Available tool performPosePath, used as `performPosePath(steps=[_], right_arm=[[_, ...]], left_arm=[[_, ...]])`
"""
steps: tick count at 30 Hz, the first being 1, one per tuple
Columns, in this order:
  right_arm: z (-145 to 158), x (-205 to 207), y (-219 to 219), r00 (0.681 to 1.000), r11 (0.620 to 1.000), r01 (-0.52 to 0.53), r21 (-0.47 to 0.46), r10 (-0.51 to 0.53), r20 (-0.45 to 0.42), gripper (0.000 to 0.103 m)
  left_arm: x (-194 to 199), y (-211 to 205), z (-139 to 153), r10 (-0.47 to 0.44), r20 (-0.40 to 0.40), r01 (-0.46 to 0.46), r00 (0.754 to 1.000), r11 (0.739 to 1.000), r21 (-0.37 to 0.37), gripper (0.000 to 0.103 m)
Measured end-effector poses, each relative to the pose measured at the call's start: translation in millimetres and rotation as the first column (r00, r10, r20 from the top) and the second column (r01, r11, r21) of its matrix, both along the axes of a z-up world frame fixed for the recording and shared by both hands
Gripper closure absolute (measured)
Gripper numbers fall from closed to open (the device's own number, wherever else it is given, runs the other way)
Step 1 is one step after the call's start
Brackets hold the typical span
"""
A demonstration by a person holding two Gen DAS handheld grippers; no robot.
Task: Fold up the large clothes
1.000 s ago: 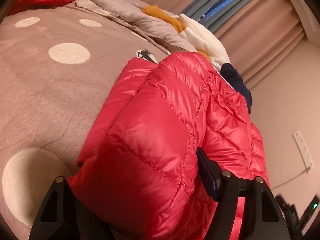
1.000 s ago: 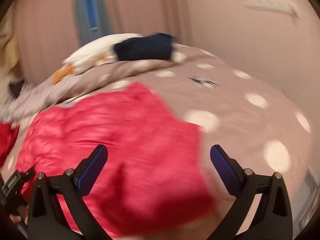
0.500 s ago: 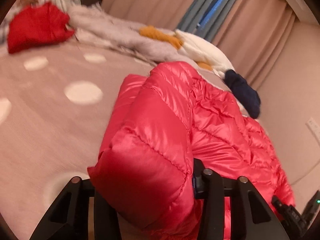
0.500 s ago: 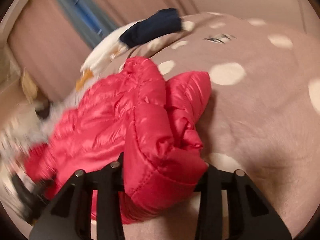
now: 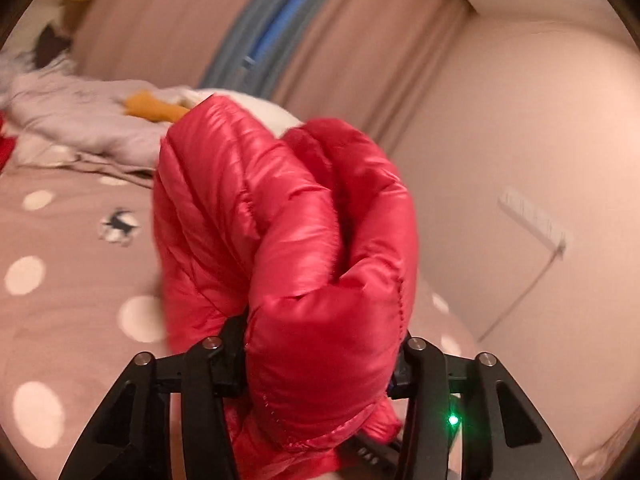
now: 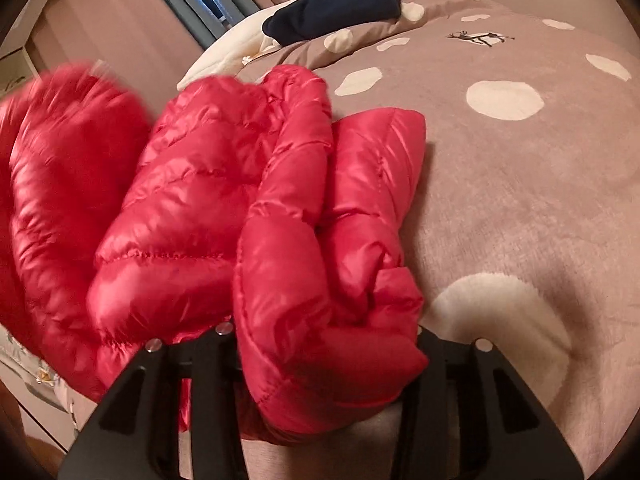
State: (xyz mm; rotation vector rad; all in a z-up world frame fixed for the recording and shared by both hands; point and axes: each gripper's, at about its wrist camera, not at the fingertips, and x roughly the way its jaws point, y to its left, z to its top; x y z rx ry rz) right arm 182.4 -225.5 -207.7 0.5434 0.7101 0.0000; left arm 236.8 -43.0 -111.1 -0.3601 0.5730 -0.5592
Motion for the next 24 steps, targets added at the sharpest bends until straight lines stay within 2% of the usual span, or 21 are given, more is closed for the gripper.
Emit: performPosePath(steps=[1,2,4,6,10,12,16,18,19,20,21,22,23,24], right_arm=[[-2,-2,-4,1.0,1.0,0.0,0.027,0.0,0.011,0.063],[-2,-1,-5,1.0,0.999,0.001,0.054,-0.002,0.02,0.064],[-3,3,-12,0.999,0.994,-0.002,0.112,-0.002,0.037,0.065],[-3,8,-16,0.999,0.992,-0.015,0.122,0.01,0.039,0.065],[0,9,-14,0.999,0.993,-0.028,0.114,0.022,0.047,0.064],[-1,8,-17,0.998,0.99,-0.035,0.138,0.028,0.056,0.064],[2,2,-27,0.998,0.985,-0.049,0.167,0.041,0.054,0.061],[7,-4,-34,0.998,0.986,-0.035,0.162,0.027,0.048,0.054],[9,-7,-37,0.999,0.989,-0.023,0.147,0.016,0.044,0.046],[15,-14,-42,0.999,0.994,0.012,0.108,-0.017,0.042,0.031],[19,-20,-46,0.998,0.996,0.048,0.077,-0.052,0.047,0.023],[25,-30,-51,0.992,0.993,0.108,0.037,-0.11,0.054,0.01],[31,-40,-58,0.981,0.984,0.18,0.006,-0.18,0.07,0.004],[37,-50,-65,0.966,0.97,0.244,-0.018,-0.241,0.092,0.004]], left_arm=[[5,-15,-4,-0.013,-0.025,0.014,1.0,1.0,0.018,0.05],[11,-33,-13,-0.034,-0.084,0.037,0.996,0.999,0.033,0.048],[15,-54,-23,-0.067,-0.131,0.074,0.989,0.996,0.049,0.047],[12,-71,-28,-0.066,-0.133,0.076,0.989,0.995,0.069,0.045],[4,-103,-33,-0.061,-0.097,0.078,0.993,0.979,0.186,0.028],[3,-114,-39,-0.065,-0.091,0.087,0.994,0.959,0.269,0.028],[3,-114,-42,-0.025,-0.082,0.049,0.996,0.952,0.303,0.028],[7,-110,-43,-0.017,-0.095,0.043,0.995,0.959,0.279,0.028],[8,-109,-43,-0.015,-0.104,0.043,0.994,0.962,0.269,0.028],[12,-109,-42,-0.012,-0.111,0.042,0.994,0.962,0.268,0.028],[13,-109,-42,-0.008,-0.111,0.038,0.994,0.961,0.272,0.028],[14,-110,-43,-0.002,-0.109,0.033,0.994,0.959,0.282,0.028],[13,-113,-45,0.001,-0.104,0.03,0.995,0.953,0.3,0.026],[12,-120,-48,0.001,-0.098,0.031,0.995,0.945,0.325,0.025]])
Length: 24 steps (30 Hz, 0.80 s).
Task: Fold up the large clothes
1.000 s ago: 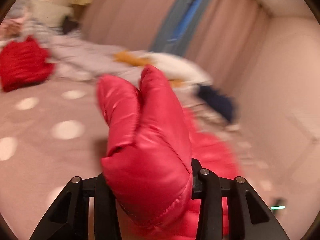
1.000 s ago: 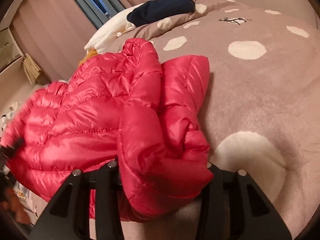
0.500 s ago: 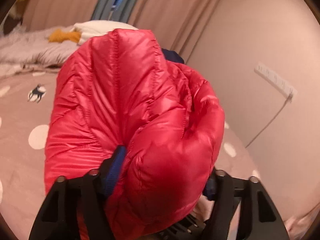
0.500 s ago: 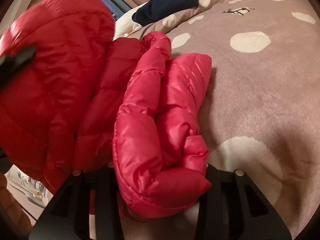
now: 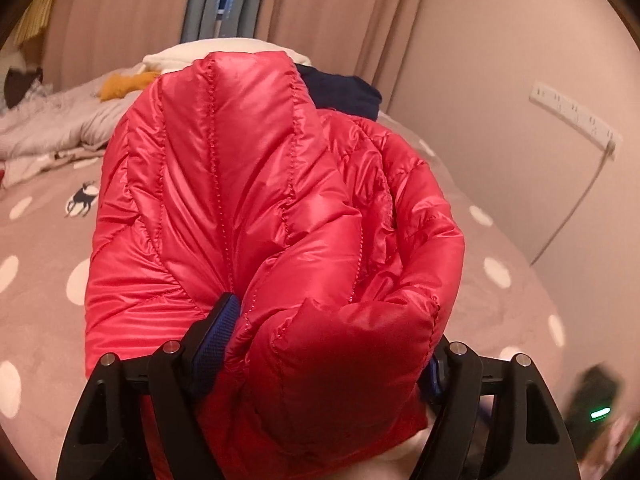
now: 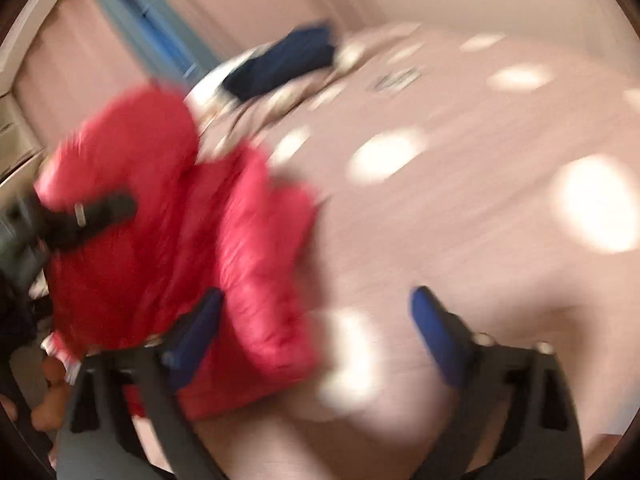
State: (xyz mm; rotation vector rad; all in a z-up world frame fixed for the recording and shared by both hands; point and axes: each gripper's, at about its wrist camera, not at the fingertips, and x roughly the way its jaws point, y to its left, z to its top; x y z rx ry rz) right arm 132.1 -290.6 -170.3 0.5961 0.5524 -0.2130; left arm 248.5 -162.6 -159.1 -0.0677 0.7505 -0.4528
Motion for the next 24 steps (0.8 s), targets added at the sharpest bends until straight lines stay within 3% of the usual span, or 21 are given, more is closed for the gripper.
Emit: performPosePath(steps=[3,7,10,14,17,19,21,24], right_arm=[[11,-14,-20,0.992,0.991,0.123,-0.056,-0.123,0.007,0.004],[13,-30,-48,0.979,0.979,0.203,-0.022,-0.203,0.004,0.004],[13,-47,-57,0.965,0.964,0.263,-0.025,-0.263,0.004,0.004],[17,-57,-64,0.957,0.955,0.291,-0.059,-0.291,0.006,0.004],[23,-65,-68,0.954,0.949,0.301,-0.09,-0.3,0.017,0.004],[25,-66,-71,0.955,0.951,0.296,-0.093,-0.295,0.023,0.004],[27,-66,-74,0.957,0.953,0.29,-0.086,-0.289,0.018,0.004],[31,-73,-73,0.958,0.954,0.286,-0.086,-0.285,0.029,0.004]], left_arm=[[-4,-19,-8,0.01,-0.006,-0.01,1.0,1.0,0.021,0.024],[-1,-31,-14,0.029,-0.031,-0.028,0.999,0.999,0.042,0.024],[6,-52,-26,-0.005,-0.06,0.013,0.998,0.992,0.126,0.024],[10,-81,-41,-0.096,-0.101,0.109,0.99,0.985,0.137,0.024],[4,-106,-53,-0.113,-0.058,0.125,0.992,0.951,0.284,0.02],[0,-113,-60,-0.11,-0.031,0.114,0.993,0.934,0.34,0.017],[-1,-111,-61,-0.121,-0.022,0.121,0.992,0.931,0.344,0.016],[1,-99,-51,-0.133,-0.049,0.142,0.99,0.948,0.284,0.016]])
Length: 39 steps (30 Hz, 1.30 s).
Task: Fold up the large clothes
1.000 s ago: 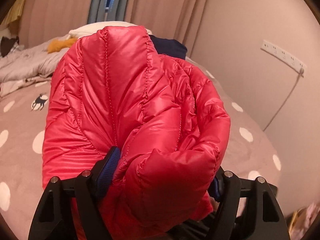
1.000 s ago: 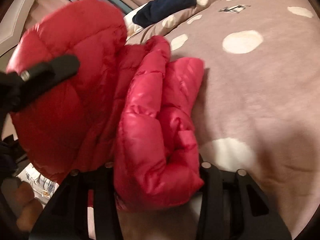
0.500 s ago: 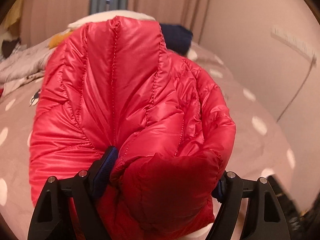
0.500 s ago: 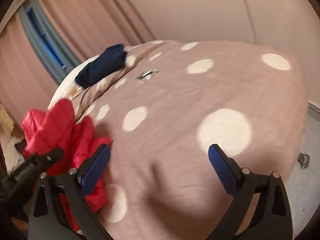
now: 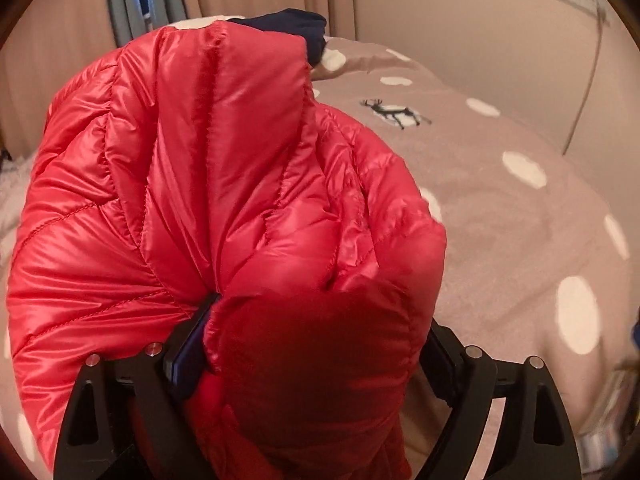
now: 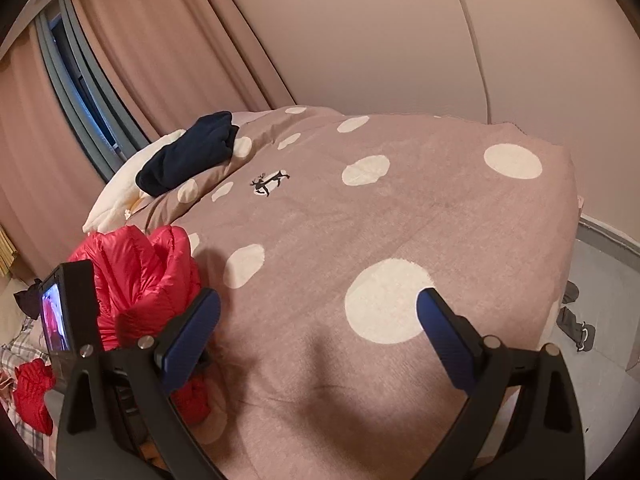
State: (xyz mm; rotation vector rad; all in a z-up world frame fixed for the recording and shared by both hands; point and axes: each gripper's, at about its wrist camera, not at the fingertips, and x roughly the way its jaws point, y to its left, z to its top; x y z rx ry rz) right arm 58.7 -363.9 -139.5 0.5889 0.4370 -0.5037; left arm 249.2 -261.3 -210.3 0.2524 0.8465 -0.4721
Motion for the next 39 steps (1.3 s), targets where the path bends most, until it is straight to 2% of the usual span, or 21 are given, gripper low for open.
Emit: performPosePath(steps=[1,4,8,12,14,17,18,21,25,27,30,34,36,37,39], right_arm=[[2,-2,1,1.0,1.0,-0.003,-0.002,0.003,0.003,0.004],[8,-5,3,1.0,1.0,-0.02,0.005,0.02,0.014,0.004],[20,-10,12,0.998,0.999,-0.05,-0.007,0.05,0.04,0.004],[32,-14,24,0.996,0.997,-0.068,-0.049,0.07,0.05,0.003],[39,-18,29,0.995,0.996,-0.075,-0.052,0.078,0.067,0.003],[49,-20,36,0.994,0.995,-0.065,-0.074,0.071,0.089,0.0],[51,-19,39,0.993,0.994,-0.07,-0.081,0.077,0.086,0.0],[60,-10,55,0.987,0.988,-0.121,-0.091,0.13,0.097,0.0],[74,19,89,0.967,0.969,-0.217,-0.121,0.23,0.106,0.0],[81,40,111,0.952,0.953,-0.271,-0.138,0.286,0.106,0.0],[92,67,142,0.929,0.927,-0.337,-0.166,0.356,0.099,0.0],[105,101,182,0.905,0.891,-0.391,-0.232,0.418,0.077,0.0],[111,123,200,0.891,0.869,-0.418,-0.265,0.449,0.068,0.0],[112,138,211,0.877,0.851,-0.442,-0.284,0.476,0.063,0.001],[109,162,220,0.871,0.842,-0.463,-0.278,0.49,0.033,0.004]], left_arm=[[-1,6,7,-0.003,-0.014,0.002,1.0,1.0,-0.027,0.015],[-10,21,23,-0.022,-0.072,0.01,0.997,0.987,-0.158,0.003],[-26,41,42,-0.033,-0.11,0.003,0.993,0.965,-0.263,0.003],[-41,69,61,0.008,-0.135,-0.051,0.991,0.945,-0.323,0.003],[-53,84,72,-0.012,-0.145,-0.043,0.989,0.926,-0.374,0.003],[-76,114,93,-0.012,-0.119,-0.043,0.993,0.89,-0.454,0.003],[-82,123,99,0.006,-0.103,-0.053,0.995,0.888,-0.457,0.003],[-104,170,117,0.143,-0.017,-0.134,0.99,0.873,-0.468,0.003],[-105,222,122,0.319,0.041,-0.277,0.947,0.872,-0.404,0.003],[-101,250,119,0.421,0.057,-0.372,0.905,0.851,-0.371,0.003],[-95,285,114,0.503,0.04,-0.448,0.863,0.8,-0.399,0.003],[-75,320,103,0.606,0.007,-0.557,0.796,0.736,-0.385,0.003],[-59,322,99,0.634,-0.002,-0.588,0.773,0.717,-0.375,0.003],[-56,327,98,0.64,-0.01,-0.597,0.768,0.71,-0.373,0.003],[-42,331,91,0.648,-0.035,-0.613,0.761,0.7,-0.367,0.003]])
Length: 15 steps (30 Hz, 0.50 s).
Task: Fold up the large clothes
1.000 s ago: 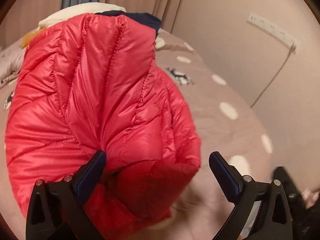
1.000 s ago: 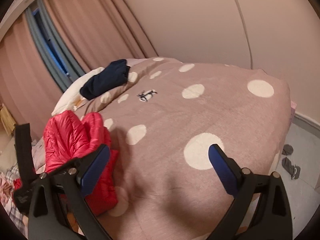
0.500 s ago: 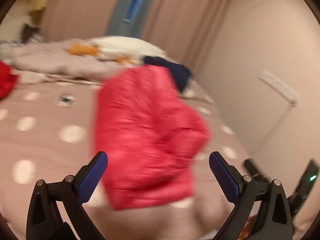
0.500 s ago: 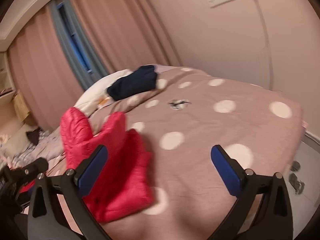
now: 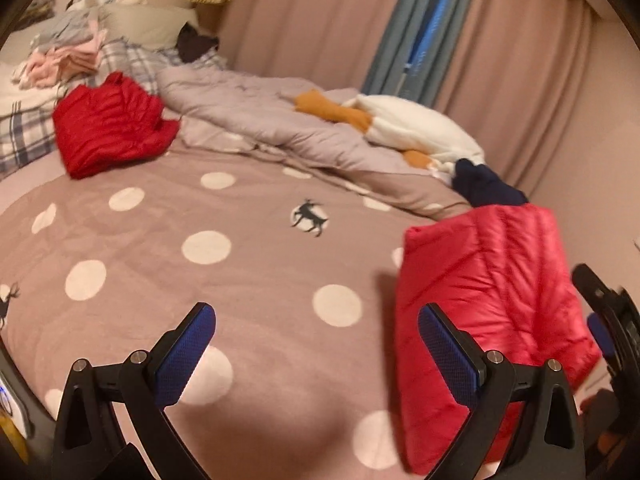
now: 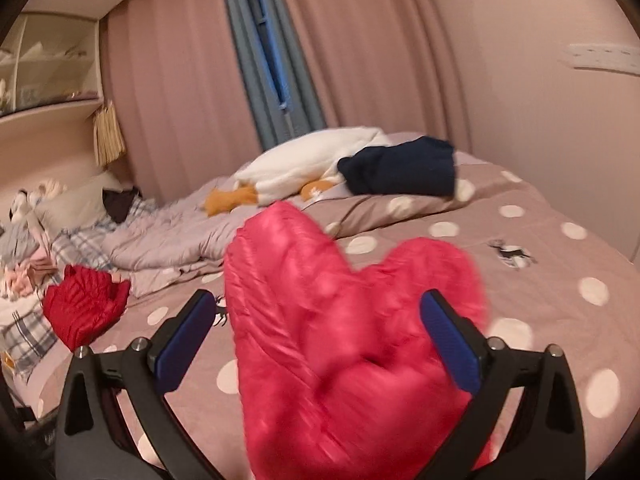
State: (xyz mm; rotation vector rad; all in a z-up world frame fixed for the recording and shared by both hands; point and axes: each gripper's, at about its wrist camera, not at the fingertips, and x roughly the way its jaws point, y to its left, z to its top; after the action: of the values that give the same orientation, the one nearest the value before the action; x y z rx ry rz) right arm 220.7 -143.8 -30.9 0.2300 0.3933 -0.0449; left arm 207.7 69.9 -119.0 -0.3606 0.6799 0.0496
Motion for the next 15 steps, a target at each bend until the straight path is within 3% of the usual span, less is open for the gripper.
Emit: performPosePath(steps=[4,7,10,12,15], right_arm=[[-15,32,-2,0.994,0.996,0.091,-0.022,-0.092,-0.053,0.02],[-21,38,-13,0.992,0.993,0.118,-0.024,-0.119,-0.045,0.02],[-39,51,-36,0.976,0.98,0.188,-0.066,-0.194,-0.103,0.02],[-58,55,-57,0.961,0.973,0.226,-0.048,-0.23,-0.155,0.02],[-95,56,-98,0.943,0.961,0.27,0.056,-0.252,-0.218,0.021]], left_arm=[[22,-2,-9,-0.023,-0.019,0.023,1.0,1.0,-0.004,0.003],[38,-7,-14,-0.018,-0.017,0.018,1.0,0.999,0.028,0.003],[52,-20,-19,-0.046,-0.019,0.046,0.999,0.999,0.003,0.003],[62,-36,-21,-0.067,-0.006,0.067,0.998,0.998,-0.022,0.003],[81,-72,-24,-0.095,0.031,0.095,0.995,0.995,-0.017,0.003]])
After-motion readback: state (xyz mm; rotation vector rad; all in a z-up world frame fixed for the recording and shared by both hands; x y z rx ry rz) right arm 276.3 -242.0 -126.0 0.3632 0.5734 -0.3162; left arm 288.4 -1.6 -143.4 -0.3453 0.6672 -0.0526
